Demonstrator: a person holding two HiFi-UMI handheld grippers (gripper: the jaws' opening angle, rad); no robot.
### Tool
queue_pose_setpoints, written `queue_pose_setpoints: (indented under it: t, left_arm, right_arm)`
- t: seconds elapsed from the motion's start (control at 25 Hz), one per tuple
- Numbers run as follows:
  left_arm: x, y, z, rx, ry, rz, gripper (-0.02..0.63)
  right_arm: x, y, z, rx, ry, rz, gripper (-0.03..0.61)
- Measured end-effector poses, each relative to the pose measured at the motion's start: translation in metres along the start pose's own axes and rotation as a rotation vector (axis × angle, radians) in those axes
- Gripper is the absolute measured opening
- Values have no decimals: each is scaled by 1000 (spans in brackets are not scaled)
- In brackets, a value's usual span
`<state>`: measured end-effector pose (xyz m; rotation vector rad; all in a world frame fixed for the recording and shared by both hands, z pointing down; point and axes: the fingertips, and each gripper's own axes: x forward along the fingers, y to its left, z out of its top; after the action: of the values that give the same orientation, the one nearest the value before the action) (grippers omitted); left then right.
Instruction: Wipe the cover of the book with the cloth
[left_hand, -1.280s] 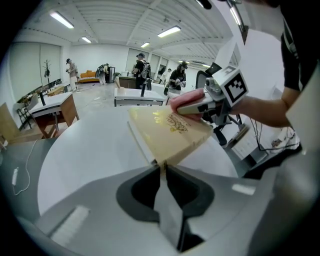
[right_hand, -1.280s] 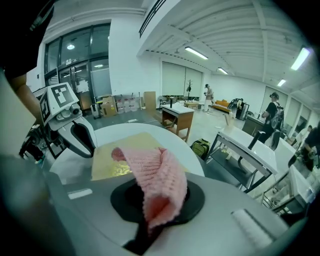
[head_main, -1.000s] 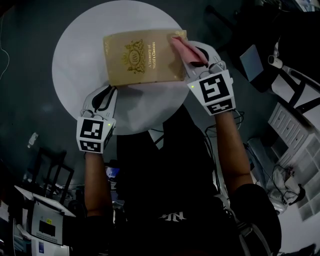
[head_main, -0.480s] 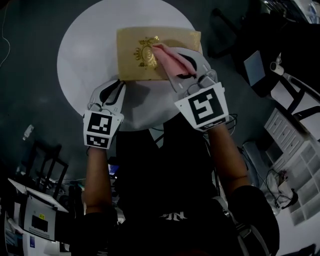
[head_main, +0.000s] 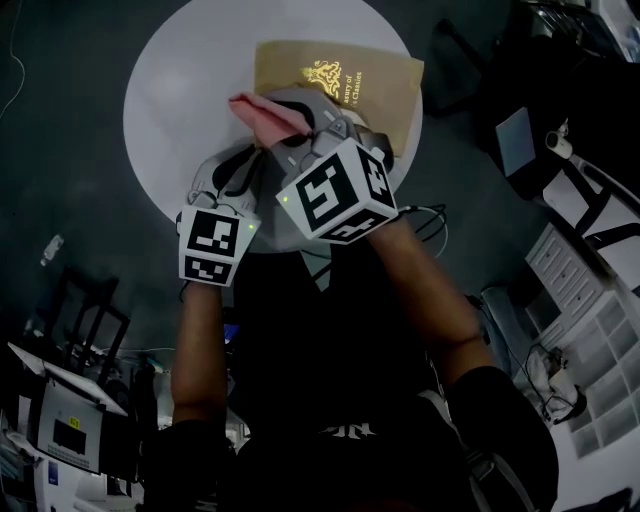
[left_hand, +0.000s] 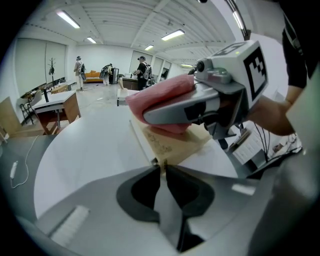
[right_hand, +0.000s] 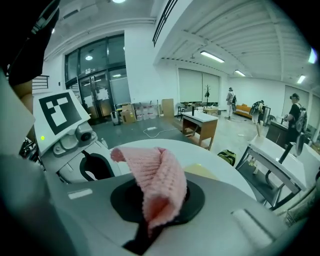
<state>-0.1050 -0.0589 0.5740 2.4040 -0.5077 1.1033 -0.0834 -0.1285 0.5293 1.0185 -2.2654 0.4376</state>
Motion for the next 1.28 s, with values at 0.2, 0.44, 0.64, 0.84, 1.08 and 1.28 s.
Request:
queue_pose_setpoints:
  t: [0.2, 0.44, 0.64, 0.84, 1.08, 1.28]
  left_arm:
    - [-5, 1, 1, -8, -4, 7, 41]
    - [5, -2, 3, -2, 10, 4, 41]
    - [2, -1, 3, -6, 20, 22, 41]
    - [3, -3, 1, 5, 33, 44, 41]
    - [-1, -2, -1, -11, 32, 52, 41]
    - [1, -5, -2, -18, 36, 44, 41]
  right_arm:
    - [5, 6, -6, -37, 49, -20, 15]
    - [-14, -11, -33, -31, 81, -40, 15]
    - [-44, -28, -55, 1, 94, -84, 15]
    - [-78, -49, -85, 33, 124, -136, 15]
    - [-124, -71, -121, 112, 154, -229, 15]
    - [-162, -89, -166, 197, 273, -316, 15]
